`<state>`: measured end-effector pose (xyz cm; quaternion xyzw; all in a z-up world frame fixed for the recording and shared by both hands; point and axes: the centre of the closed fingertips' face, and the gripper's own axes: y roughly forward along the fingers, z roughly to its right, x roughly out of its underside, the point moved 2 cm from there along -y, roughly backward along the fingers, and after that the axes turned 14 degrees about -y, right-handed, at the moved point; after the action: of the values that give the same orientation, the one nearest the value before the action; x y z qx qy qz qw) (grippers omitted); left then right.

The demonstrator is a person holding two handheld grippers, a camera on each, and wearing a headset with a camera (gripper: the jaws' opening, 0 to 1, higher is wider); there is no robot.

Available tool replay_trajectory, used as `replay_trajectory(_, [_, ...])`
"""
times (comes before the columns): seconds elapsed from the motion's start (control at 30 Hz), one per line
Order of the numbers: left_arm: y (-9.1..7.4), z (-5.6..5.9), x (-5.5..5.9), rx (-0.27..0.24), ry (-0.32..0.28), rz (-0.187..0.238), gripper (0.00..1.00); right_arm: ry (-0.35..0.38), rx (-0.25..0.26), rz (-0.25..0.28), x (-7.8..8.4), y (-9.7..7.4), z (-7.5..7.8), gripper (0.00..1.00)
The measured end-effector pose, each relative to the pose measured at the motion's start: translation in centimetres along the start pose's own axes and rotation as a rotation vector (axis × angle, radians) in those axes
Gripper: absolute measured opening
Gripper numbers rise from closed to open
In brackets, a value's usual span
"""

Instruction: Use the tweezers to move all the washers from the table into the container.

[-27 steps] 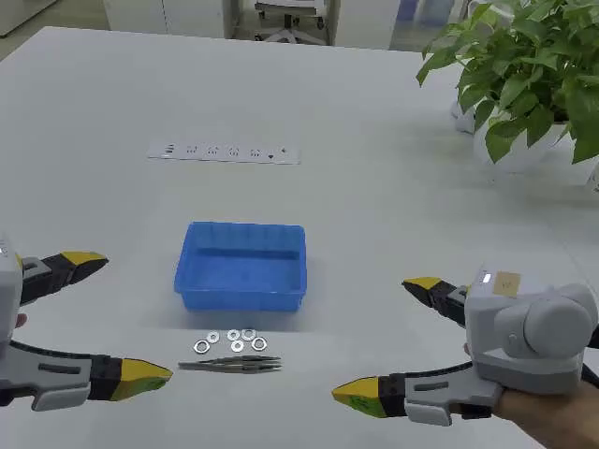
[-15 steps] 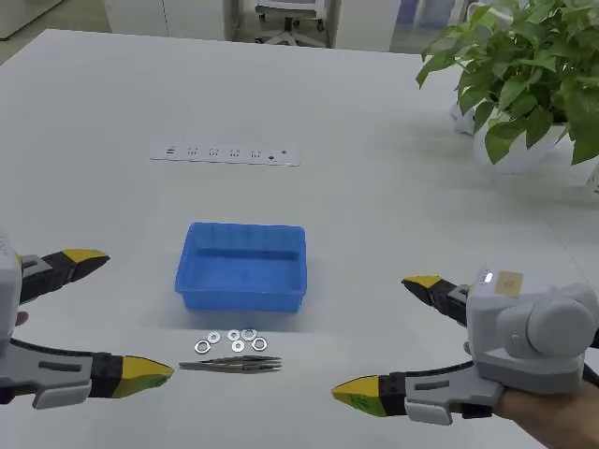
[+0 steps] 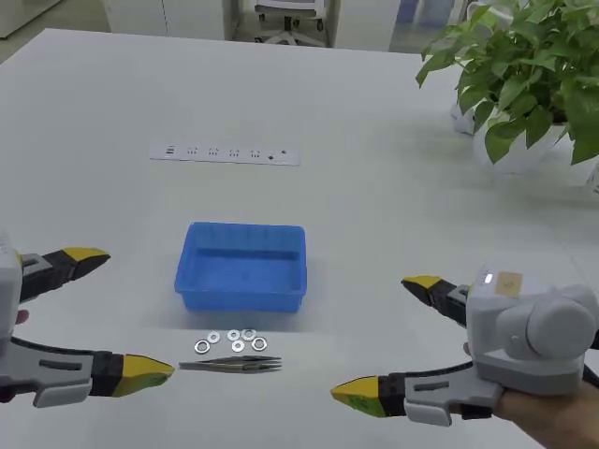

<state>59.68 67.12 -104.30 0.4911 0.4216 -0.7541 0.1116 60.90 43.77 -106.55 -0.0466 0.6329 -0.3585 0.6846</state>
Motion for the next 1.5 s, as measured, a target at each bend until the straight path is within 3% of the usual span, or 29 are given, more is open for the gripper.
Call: replay_trajectory(1.5, [0.1, 0.12, -0.29, 0.003, 0.015, 0.009, 1.0, -0.021, 0.006, 0.02, -0.69, 0.12, 0.35, 0.98])
